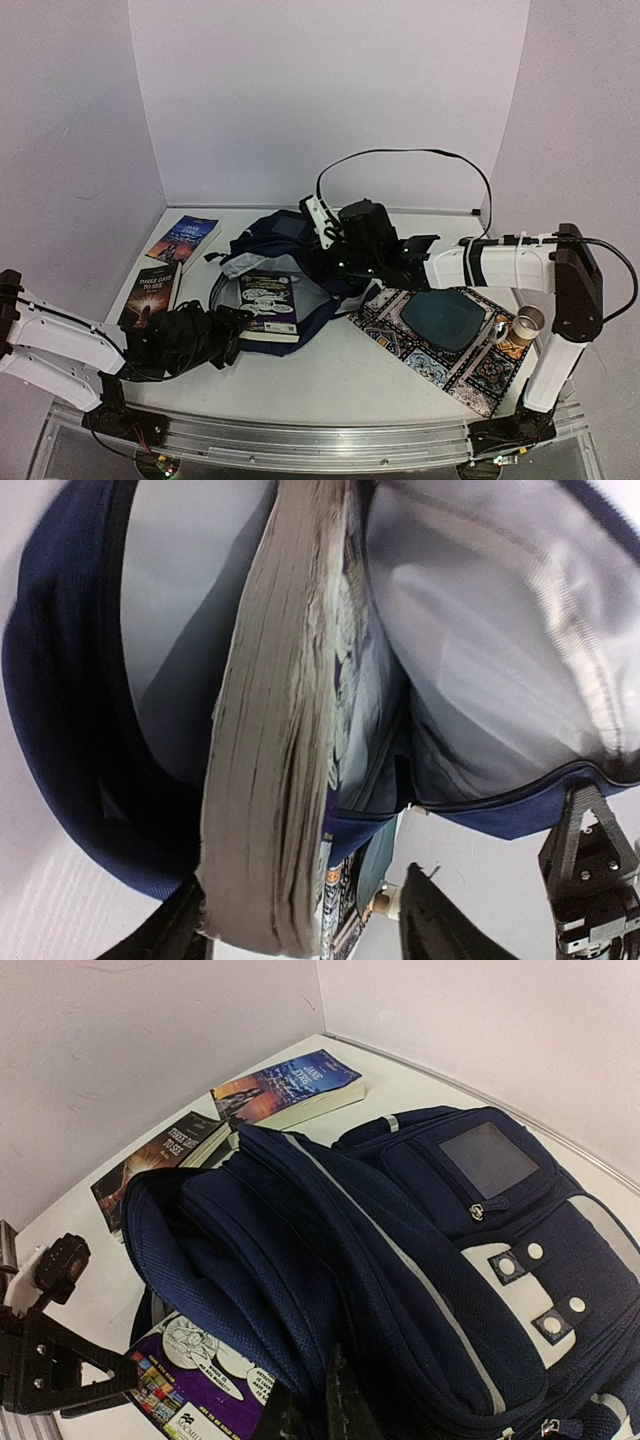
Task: Pack the student bag
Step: Move the book to the largest pocket of the bag.
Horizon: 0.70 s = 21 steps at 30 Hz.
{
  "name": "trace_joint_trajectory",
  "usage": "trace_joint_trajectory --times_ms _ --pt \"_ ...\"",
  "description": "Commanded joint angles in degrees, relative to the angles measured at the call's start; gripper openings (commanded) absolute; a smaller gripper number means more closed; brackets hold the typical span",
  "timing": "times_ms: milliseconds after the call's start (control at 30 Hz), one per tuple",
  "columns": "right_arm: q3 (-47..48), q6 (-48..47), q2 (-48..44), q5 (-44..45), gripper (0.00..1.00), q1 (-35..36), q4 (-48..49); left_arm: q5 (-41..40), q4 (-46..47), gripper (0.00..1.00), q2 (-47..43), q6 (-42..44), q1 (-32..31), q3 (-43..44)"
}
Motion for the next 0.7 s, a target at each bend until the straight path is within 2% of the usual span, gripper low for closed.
trace_joint_trajectory --times_ms 0,367,433,667 --pt "4.49 1.42 -0.83 -1.53 0.0 0.19 10.33 -7.1 4.52 0.58 -2.05 0.52 0.3 -0.66" --pt "5.07 0.72 -0.15 -4.0 0.0 1.08 10.21 -8.06 4.85 0.37 1.43 1.29 2.57 0.05" --pt "5.25 0.51 0.08 -4.56 0.0 1.33 10.15 -7.86 4.85 0.39 1.94 1.35 3.03 0.25" --pt "6.3 -2.26 -0.36 -6.49 0.0 2.18 10.0 -6.32 5.38 0.57 4.54 -0.54 4.09 0.65"
